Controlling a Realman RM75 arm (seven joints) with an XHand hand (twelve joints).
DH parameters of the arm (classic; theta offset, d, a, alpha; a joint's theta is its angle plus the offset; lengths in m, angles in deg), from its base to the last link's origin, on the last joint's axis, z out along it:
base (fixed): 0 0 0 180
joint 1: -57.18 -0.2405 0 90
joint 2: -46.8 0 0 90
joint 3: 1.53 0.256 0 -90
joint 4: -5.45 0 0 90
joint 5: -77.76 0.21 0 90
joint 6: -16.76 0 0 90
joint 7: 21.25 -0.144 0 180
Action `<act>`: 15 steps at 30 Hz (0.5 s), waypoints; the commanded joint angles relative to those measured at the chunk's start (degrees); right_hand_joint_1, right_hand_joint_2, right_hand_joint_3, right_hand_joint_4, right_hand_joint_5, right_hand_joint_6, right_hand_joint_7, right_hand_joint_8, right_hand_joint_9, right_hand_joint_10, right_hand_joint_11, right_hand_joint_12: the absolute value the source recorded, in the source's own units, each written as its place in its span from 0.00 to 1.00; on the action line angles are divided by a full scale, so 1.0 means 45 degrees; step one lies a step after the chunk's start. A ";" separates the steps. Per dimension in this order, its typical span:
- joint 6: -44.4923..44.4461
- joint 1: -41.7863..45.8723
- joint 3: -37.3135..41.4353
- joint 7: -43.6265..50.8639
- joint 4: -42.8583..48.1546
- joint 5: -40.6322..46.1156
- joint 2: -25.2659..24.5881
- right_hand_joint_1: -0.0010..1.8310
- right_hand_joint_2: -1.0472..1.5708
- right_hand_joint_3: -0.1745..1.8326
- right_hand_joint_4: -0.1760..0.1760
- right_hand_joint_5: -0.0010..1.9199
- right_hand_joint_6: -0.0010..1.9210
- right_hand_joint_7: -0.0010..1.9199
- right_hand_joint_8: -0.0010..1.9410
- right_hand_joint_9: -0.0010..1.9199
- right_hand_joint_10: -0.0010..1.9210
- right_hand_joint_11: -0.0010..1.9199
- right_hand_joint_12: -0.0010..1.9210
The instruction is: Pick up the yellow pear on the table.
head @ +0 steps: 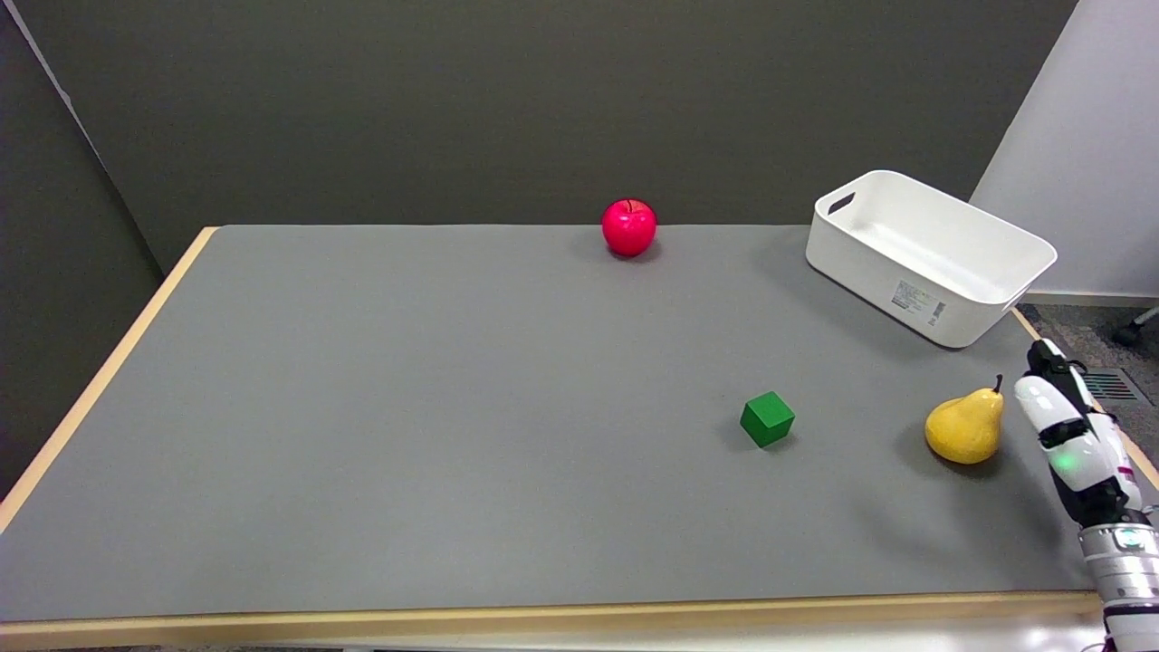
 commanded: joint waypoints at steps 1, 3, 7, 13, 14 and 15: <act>0.1011 -0.0690 0.0002 0.0249 0.0148 -0.0799 0.0167 0.13 0.62 0.53 0.00 0.02 0.11 0.00 0.01 0.00 0.00 0.00 0.07; 0.1188 -0.0763 0.0002 0.0266 0.0096 -0.0945 0.0134 0.12 0.64 0.49 0.00 0.01 0.14 0.00 0.00 0.00 0.00 0.00 0.08; 0.1193 -0.0783 0.0002 0.0267 0.0077 -0.0968 0.0079 0.13 0.62 0.53 0.00 0.02 0.11 0.00 0.01 0.00 0.00 0.00 0.07; 0.1156 -0.0713 -0.0032 0.0267 0.0147 -0.1282 0.0008 0.12 0.65 0.45 0.00 0.00 0.17 0.00 0.00 0.00 0.00 0.00 0.09; 0.1157 -0.0712 -0.0083 0.0267 0.0148 -0.1404 -0.0026 0.12 0.65 0.45 0.00 0.00 0.17 0.00 0.00 0.00 0.00 0.00 0.09; 0.1140 -0.0695 -0.0086 0.0267 0.0148 -0.1445 -0.0045 0.12 0.65 0.46 0.00 0.00 0.16 0.00 0.00 0.00 0.00 0.00 0.08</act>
